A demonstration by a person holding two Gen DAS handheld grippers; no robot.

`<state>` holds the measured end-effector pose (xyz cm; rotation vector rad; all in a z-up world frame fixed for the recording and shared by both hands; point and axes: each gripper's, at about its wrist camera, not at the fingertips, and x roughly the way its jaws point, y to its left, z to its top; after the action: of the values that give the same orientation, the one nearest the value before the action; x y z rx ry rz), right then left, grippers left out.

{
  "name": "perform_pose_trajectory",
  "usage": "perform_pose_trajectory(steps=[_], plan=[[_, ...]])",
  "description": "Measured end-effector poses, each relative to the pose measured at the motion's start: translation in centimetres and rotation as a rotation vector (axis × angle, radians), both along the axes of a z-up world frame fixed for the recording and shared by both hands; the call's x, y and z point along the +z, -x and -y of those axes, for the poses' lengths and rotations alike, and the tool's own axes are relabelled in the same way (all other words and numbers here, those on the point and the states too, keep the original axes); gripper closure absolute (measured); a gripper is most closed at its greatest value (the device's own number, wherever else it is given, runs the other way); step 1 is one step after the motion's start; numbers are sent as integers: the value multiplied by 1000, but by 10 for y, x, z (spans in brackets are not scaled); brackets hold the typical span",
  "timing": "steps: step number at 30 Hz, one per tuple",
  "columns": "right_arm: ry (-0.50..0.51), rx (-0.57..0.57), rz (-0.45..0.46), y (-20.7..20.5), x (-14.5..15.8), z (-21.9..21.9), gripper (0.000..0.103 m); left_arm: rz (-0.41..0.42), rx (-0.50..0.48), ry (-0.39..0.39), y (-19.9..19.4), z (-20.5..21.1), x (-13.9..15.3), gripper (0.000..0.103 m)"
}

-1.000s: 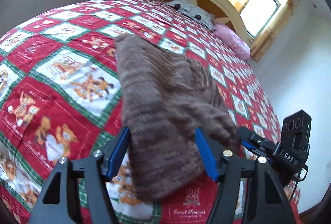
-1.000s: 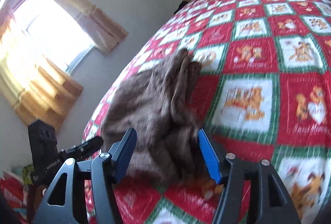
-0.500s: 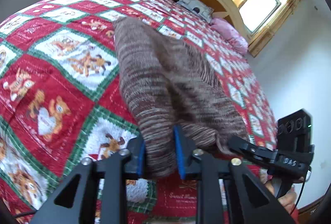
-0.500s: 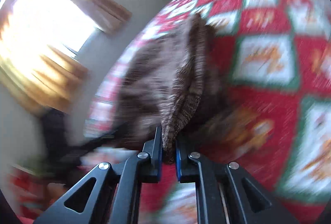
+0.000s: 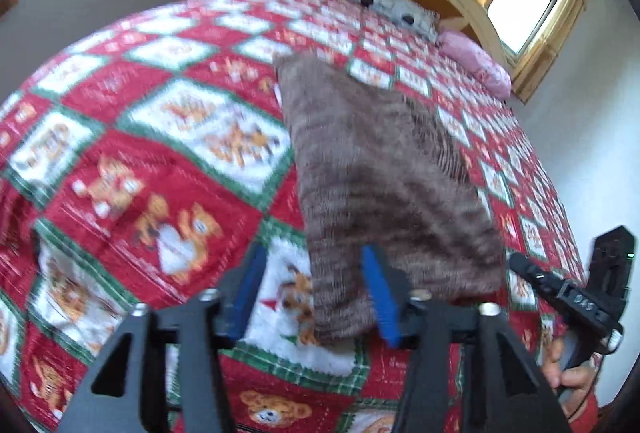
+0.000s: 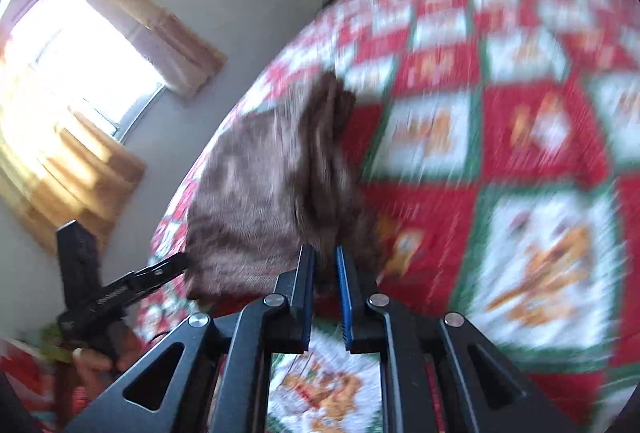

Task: Fold small clothes
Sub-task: 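Open both grippers and press the folded sweater flat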

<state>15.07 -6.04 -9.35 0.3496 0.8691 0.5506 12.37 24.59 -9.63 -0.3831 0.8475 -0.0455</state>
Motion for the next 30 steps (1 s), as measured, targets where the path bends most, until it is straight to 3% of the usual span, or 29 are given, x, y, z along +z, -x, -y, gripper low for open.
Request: perform_pose_trajectory(steps=[2,5,8,11,17,19,20,21,23,25,30], plan=[[35,-22,70,-1,16,4,92,47,7,-4,1,-1,8,45],[62,24,99,-10,31,-12,91,101,-27,-11,-2,10,19,45],[118,61,88,-35,31,-33,83,103,-61,-90,-15,33,20,45],[173,92,52,-70,24,-51,56,96,-97,-95,-22,46,16,45],[182,79,-16,-136,6,-71,54,101,-40,-102,-38,51,1,39],[196,109,-24,-149,-5,-79,70,99,-23,-101,-42,53,-3,36],[201,128,-2,-152,-6,-83,89,102,-19,-93,-44,53,-5,33],[215,146,18,-153,-4,-88,93,111,-15,-76,-44,54,-7,28],[279,162,79,-157,1,-100,95,131,-11,-59,-44,56,-12,16],[311,156,120,-164,6,-107,97,120,-23,-93,-48,66,-17,3],[387,179,138,-183,-12,-117,97,69,-40,-345,-59,102,-26,0]])
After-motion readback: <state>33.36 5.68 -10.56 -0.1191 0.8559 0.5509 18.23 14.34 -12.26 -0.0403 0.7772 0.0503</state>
